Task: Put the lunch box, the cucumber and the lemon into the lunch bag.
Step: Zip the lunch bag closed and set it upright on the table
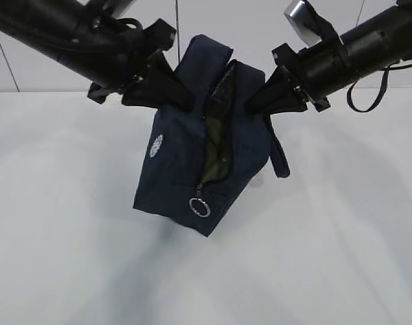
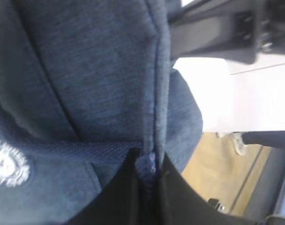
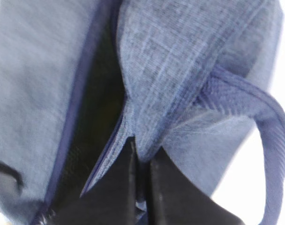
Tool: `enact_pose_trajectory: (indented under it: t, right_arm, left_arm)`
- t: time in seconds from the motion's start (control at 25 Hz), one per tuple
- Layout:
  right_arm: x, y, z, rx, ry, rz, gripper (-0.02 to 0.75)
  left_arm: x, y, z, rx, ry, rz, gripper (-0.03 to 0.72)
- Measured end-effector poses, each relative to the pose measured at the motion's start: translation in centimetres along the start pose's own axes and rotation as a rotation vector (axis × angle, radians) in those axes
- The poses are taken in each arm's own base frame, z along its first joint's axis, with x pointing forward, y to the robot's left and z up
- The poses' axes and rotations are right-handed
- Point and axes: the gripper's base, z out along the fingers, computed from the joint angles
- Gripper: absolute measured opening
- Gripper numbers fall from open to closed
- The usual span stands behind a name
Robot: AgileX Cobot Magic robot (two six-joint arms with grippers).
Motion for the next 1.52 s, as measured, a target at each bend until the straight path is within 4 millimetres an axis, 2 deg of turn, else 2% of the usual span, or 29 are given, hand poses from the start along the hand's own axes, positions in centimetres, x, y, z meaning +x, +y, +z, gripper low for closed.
enact_pose_trajectory:
  t: [0.28, 0.52, 0.88, 1.0, 1.08, 1.2, 1.28, 1.4, 1.52]
  right_arm:
    - [-1.4, 0.7, -1.9, 0.141, 0.049, -0.024, 0.019]
    - [-1.2, 0.1, -2.3, 0.225, 0.095, -0.028, 0.018]
    - [-1.0, -0.7, -1.7, 0.227, 0.113, -0.012, 0.032]
    - [-1.1, -1.2, -1.0, 0.195, 0.110, 0.014, 0.089]
    - [-1.3, -1.1, -0.8, 0.177, 0.102, 0.022, 0.149]
    - [-1.9, -0.6, -1.1, 0.165, 0.074, 0.010, 0.251]
    - [-2.5, -0.2, -1.5, 0.167, 0.053, -0.012, 0.294]
    - [-3.4, 0.7, -2.3, 0.171, 0.015, -0.032, 0.312]
    - [-4.3, 1.7, -3.2, 0.177, -0.024, -0.064, 0.315]
  left_arm:
    - [0.2, 0.1, 3.9, 0.039, -0.006, -0.079, 0.013]
    - [0.3, 0.3, 5.1, 0.039, -0.021, -0.106, 0.013]
    - [0.4, 1.9, 7.1, 0.037, -0.006, -0.180, 0.022]
    - [0.3, 1.9, 7.1, 0.038, -0.009, -0.182, 0.080]
    - [0.3, 1.9, 7.1, 0.040, -0.012, -0.185, 0.162]
    - [0.2, 1.8, 7.1, 0.047, -0.015, -0.191, 0.330]
    - [0.2, 1.8, 7.1, 0.051, -0.017, -0.195, 0.393]
    - [0.2, 1.8, 7.0, 0.051, -0.017, -0.197, 0.421]
    - [-0.3, 1.6, 5.9, 0.054, -0.044, -0.188, 0.427]
